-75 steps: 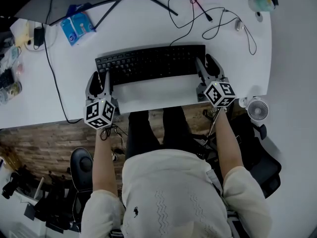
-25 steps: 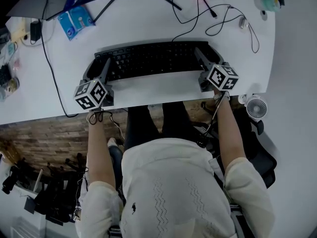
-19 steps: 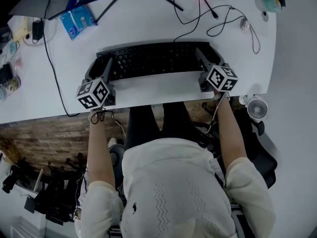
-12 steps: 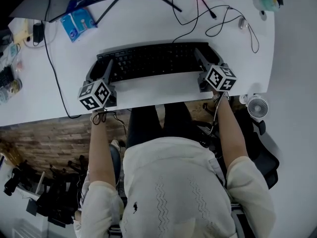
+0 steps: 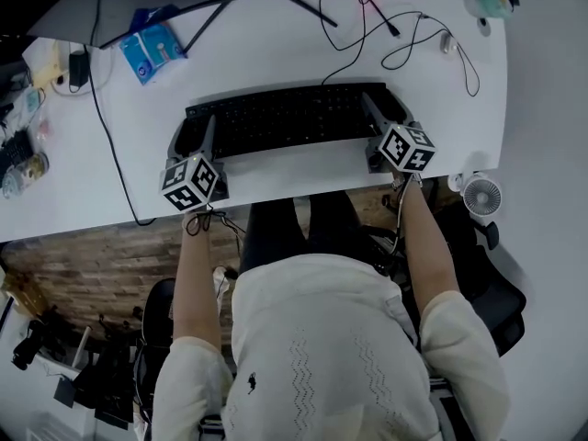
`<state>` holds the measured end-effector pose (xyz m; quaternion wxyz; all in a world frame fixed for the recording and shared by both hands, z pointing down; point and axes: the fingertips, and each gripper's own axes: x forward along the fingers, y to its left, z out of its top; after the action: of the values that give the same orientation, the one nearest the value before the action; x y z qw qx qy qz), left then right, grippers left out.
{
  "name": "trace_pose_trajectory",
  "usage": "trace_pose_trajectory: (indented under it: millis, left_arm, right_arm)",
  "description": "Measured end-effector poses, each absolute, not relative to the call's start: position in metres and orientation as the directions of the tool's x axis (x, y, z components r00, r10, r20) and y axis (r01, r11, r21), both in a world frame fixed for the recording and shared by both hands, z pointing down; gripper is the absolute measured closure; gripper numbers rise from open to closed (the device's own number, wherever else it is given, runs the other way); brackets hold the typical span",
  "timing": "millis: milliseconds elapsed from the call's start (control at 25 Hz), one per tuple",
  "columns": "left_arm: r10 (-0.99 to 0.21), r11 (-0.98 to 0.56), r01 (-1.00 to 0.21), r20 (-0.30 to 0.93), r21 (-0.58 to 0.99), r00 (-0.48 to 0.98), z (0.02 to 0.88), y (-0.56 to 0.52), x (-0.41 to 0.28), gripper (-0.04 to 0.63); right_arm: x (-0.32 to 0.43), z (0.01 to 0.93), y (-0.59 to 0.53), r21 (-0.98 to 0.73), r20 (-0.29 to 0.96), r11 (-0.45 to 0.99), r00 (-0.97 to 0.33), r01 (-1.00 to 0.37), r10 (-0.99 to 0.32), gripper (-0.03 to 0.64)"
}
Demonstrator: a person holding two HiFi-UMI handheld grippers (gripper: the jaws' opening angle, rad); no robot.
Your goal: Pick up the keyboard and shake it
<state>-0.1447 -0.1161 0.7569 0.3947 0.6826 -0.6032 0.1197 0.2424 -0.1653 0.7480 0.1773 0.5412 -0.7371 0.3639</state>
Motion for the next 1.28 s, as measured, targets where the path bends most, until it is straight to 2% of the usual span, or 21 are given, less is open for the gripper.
trace_pose_trajectory:
  millis: [440,1280]
  left_arm:
    - [-0.776,0.054,-0.943,0.608,0.329,0.168,0.738,-0.116,-0.152,0.327]
    - [-0.855,0.001,-0.937,0.487,0.351,0.181,0.668,-0.118,-0.158,0.327]
  right_arm:
    - [0.237,0.732,-0.156,-0.304,0.641,0.144,-0.315,-0.942,-0.701,0.353]
    - [0.232,0.652,-0.159,-0.278,0.515,0.202,-0.323,-0.939,-0.794,0.342]
